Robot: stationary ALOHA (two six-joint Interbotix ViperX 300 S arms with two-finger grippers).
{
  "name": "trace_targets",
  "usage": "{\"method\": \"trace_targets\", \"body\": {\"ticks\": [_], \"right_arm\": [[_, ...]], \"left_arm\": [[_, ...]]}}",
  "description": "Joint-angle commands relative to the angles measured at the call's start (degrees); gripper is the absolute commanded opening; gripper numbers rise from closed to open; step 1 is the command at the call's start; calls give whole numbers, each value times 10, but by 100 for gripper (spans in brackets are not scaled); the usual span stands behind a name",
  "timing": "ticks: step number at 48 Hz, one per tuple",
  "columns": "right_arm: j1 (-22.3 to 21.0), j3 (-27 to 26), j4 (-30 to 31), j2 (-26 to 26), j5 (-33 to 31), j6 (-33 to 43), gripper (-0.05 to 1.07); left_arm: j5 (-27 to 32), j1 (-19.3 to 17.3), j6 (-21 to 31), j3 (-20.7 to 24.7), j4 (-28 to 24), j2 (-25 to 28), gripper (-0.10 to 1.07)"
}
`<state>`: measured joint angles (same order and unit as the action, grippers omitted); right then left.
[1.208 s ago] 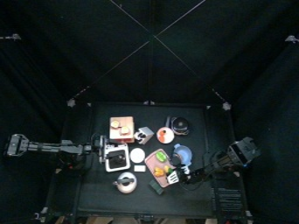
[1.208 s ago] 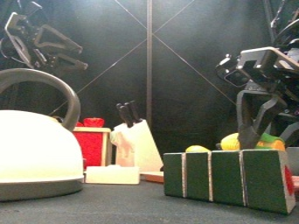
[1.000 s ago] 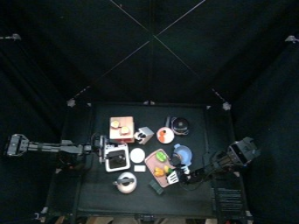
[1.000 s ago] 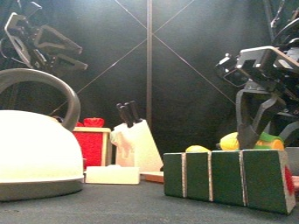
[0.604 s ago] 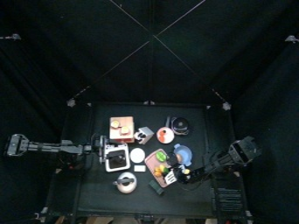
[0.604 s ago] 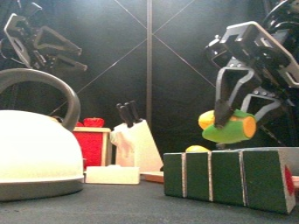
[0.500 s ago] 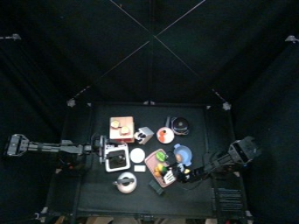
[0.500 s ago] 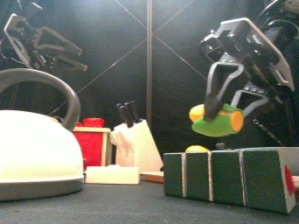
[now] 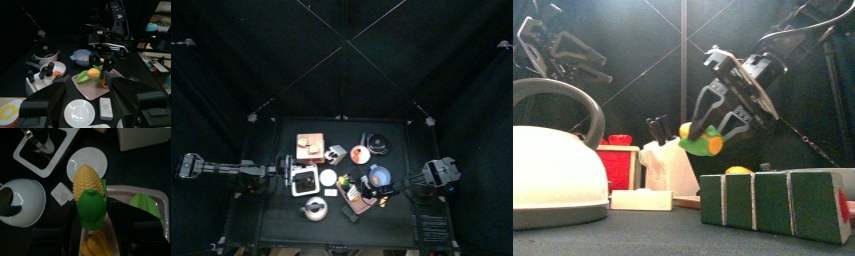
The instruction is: Place corn on small plate
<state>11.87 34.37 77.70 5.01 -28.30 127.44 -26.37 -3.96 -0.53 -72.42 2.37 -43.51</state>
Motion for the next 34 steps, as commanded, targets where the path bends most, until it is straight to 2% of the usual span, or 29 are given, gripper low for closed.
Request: {"method": "trace_targets", "body": {"ticks": [1, 19, 34], "right_arm": [[-17, -31, 25, 6, 4, -2, 77], [-42, -109, 84, 91, -1, -6, 78], [-52, -129, 68, 118, -1, -6, 78]], "left_arm": [[-3, -2, -1, 7, 1, 1, 91], [-3, -2, -1, 8, -1, 1, 91], [-2, -2, -1, 7, -2, -4, 91]]}}
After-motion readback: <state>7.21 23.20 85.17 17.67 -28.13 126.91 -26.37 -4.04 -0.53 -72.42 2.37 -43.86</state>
